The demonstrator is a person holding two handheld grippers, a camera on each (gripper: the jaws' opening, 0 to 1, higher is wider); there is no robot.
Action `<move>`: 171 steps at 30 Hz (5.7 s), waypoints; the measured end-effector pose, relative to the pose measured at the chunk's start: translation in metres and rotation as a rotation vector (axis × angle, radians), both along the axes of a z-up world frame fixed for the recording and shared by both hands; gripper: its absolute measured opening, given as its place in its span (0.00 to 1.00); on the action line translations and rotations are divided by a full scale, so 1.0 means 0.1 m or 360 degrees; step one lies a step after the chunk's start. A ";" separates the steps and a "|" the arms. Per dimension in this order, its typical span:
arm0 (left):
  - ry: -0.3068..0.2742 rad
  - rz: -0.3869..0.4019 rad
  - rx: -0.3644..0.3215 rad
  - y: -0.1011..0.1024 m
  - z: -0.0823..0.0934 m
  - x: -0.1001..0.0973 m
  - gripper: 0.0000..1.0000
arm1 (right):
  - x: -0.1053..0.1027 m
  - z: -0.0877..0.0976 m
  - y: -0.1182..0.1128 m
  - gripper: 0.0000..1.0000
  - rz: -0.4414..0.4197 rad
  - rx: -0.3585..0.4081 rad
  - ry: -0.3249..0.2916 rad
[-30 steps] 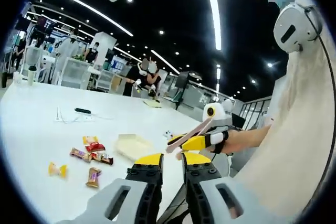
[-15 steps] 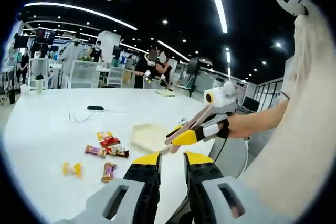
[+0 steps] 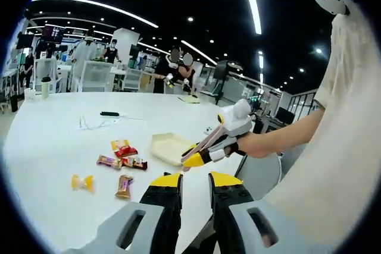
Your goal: Place the target food into the container with the food tongs after gripping and lifting it, then release it inside without dropping or visibly crushing the food.
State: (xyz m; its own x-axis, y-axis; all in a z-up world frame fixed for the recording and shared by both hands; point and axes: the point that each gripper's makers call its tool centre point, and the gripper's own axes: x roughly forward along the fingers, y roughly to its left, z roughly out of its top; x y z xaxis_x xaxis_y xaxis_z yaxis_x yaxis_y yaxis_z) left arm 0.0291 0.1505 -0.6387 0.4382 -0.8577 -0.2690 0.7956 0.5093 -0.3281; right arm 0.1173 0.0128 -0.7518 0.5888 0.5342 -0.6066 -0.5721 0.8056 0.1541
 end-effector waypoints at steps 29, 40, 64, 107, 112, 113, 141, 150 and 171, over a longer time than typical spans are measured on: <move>0.0051 0.0171 0.0085 -0.21 -0.15 0.10 0.18 | 0.39 -0.76 -0.17 0.28 0.0207 -0.0311 0.0134; 0.0098 0.0192 0.0115 -0.17 -0.21 0.05 0.18 | 0.30 -0.94 -0.22 0.26 0.0224 -0.0376 0.0191; 0.0095 0.0181 0.0095 -0.18 -0.18 0.10 0.17 | 0.30 -0.93 -0.14 0.17 0.0398 -0.0572 0.0107; 0.0010 0.0006 0.0091 -0.23 -0.04 0.21 0.15 | 0.53 0.20 -0.48 0.19 -0.0062 -0.0177 -0.0114; -0.0013 -0.0003 0.0096 -0.22 0.00 0.25 0.15 | 0.57 0.28 -0.51 0.19 -0.0078 -0.0180 -0.0147; -0.0015 -0.0003 0.0098 -0.22 0.00 0.25 0.15 | 0.58 0.31 -0.52 0.19 -0.0082 -0.0180 -0.0158; -0.0025 -0.0018 0.0067 -0.28 0.05 0.20 0.14 | 0.86 0.93 -1.04 0.19 -0.0280 -0.0165 -0.0338; -0.0033 -0.0024 0.0075 -0.28 0.05 0.20 0.14 | 0.87 0.96 -1.11 0.19 -0.0315 -0.0158 -0.0352; -0.0020 -0.0008 0.0073 -0.26 0.00 0.15 0.13 | 0.94 1.02 -1.30 0.19 -0.0392 -0.0151 -0.0364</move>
